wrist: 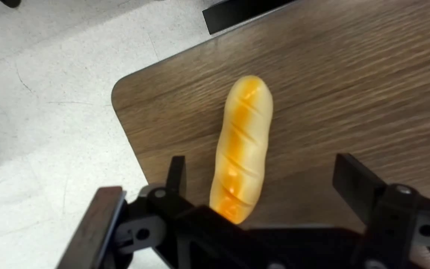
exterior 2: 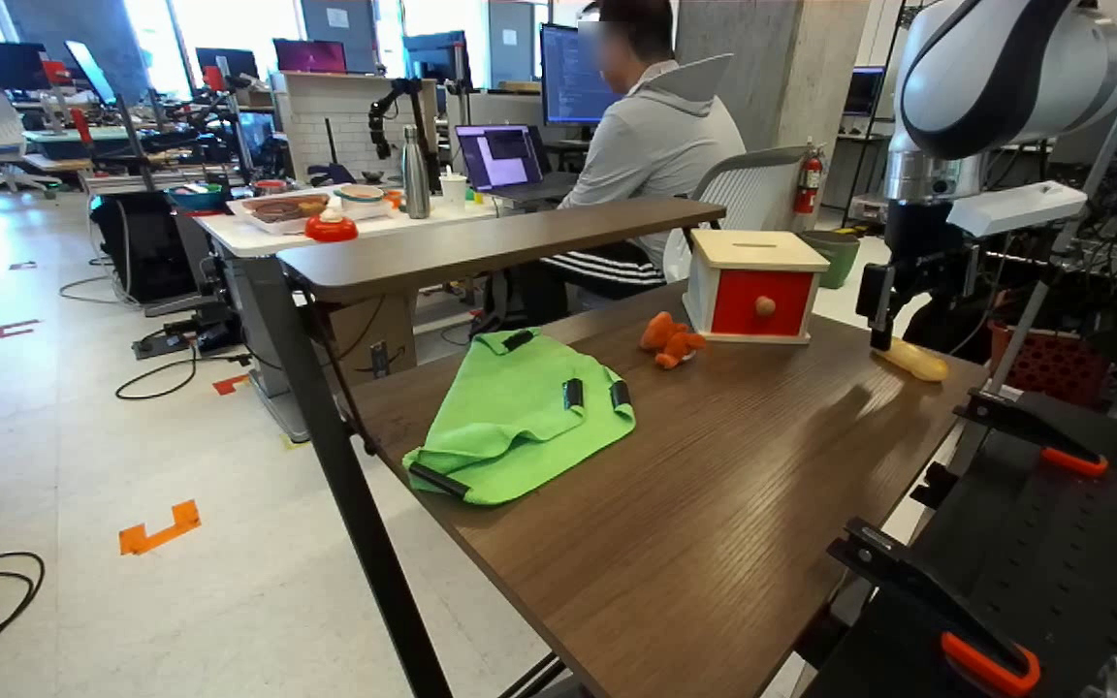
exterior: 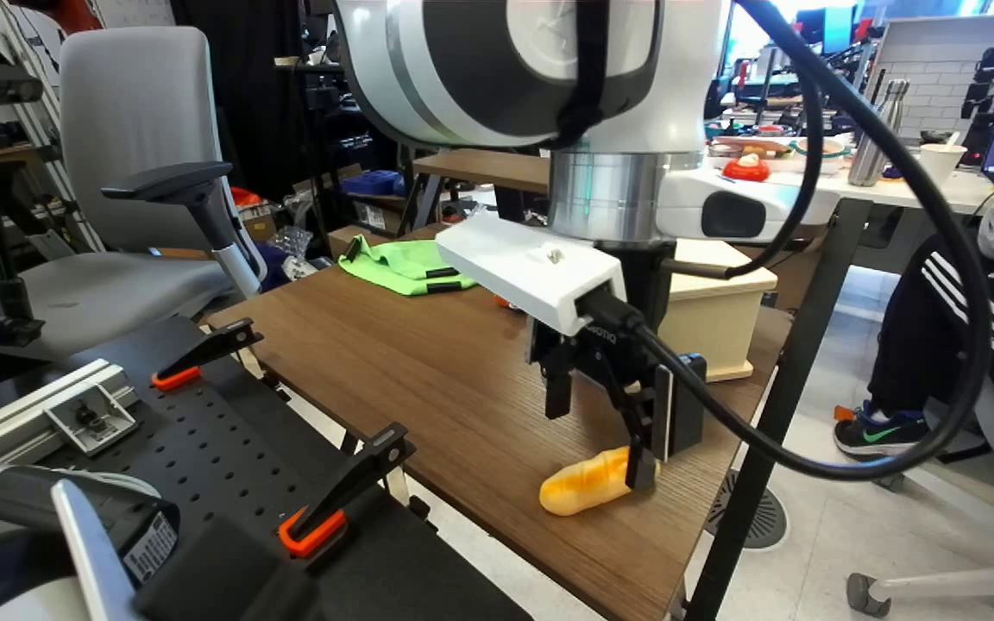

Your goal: Move the yellow object to the right

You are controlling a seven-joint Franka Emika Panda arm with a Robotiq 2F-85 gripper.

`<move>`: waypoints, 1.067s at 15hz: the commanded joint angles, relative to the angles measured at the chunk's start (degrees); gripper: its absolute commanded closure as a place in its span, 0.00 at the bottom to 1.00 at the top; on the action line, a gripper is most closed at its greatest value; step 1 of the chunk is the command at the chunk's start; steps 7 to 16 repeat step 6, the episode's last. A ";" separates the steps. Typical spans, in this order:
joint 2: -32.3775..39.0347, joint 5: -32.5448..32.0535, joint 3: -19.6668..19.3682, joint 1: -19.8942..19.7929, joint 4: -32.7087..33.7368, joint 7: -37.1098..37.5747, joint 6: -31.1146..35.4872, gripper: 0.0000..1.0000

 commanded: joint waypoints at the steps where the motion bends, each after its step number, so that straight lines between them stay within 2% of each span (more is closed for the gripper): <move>1: -10.87 -2.97 -1.35 2.80 -10.18 0.22 0.54 0.00; 4: -18.69 -5.72 -1.15 4.30 -16.99 0.11 1.60 0.00; 5: -11.84 -3.91 -0.52 3.06 -10.84 0.19 0.26 0.00; 6: -14.33 -4.60 -0.43 3.50 -12.90 0.22 0.26 0.00; 16: -14.33 -4.60 -0.43 3.50 -12.90 0.22 0.26 0.00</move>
